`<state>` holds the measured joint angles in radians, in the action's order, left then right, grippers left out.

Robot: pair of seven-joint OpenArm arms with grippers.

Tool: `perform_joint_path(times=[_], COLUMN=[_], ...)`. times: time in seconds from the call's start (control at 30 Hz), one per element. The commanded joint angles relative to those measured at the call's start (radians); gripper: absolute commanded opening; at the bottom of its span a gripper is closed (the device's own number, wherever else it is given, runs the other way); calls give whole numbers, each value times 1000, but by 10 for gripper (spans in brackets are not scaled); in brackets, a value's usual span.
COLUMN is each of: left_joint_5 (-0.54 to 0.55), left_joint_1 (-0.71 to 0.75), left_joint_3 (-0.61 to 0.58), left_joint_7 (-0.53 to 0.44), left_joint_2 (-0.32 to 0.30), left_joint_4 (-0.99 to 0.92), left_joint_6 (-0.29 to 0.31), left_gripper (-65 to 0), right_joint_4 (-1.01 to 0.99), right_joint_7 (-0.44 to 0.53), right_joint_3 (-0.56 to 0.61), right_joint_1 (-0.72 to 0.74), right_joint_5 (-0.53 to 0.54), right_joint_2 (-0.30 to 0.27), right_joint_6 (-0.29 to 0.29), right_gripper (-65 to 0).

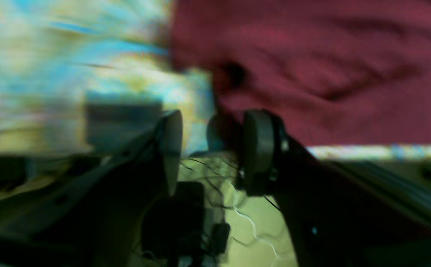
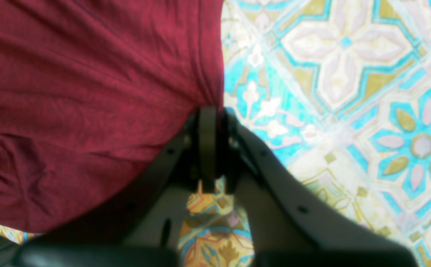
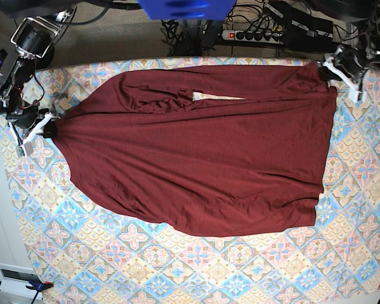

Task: Layout the t-shirt on the table in an organized manner, then fold the t-shirt properly
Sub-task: 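Release and move the left gripper back to the sleeve end, then grasp the sleeve end with the left gripper and pull it taut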

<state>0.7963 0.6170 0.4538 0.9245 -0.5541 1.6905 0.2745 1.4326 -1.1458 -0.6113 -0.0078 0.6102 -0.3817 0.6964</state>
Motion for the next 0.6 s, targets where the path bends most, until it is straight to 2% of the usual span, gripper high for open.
perform_joint_path(times=[0.0,0.23,0.3,0.4,0.47,0.57], left_joint_5=[5,-59,-56,-12,12,15], left_joint_1=[-7,-75,-76,-76,-62,-1], left_joint_3=[1,-30,-30,-28,-25,-22], left_joint_7=[-11,-3,-3,-2,15,31], left_joint_2=[-19,56,59,61,61,59], left_joint_4=[12,-10,-5,-3,3,125], left_joint_6=[-1,-1,4,76,93,98], left_gripper=[-386,-399,-458,-632,-650,-650], right_joint_4=[17,17,17,17,17,6], right_joint_7=[20,20,20,20,20,23], right_joint_3=[-6,-6,-6,-6,-8,-8], right_joint_1=[13,13,13,13,13,13], right_joint_5=[18,18,18,17,15,14], right_joint_2=[-24,-24,-24,-24,-24,-24], right_joint_6=[2,2,2,2,2,2], right_gripper=[-650,-650,-650,-650,-650,-650])
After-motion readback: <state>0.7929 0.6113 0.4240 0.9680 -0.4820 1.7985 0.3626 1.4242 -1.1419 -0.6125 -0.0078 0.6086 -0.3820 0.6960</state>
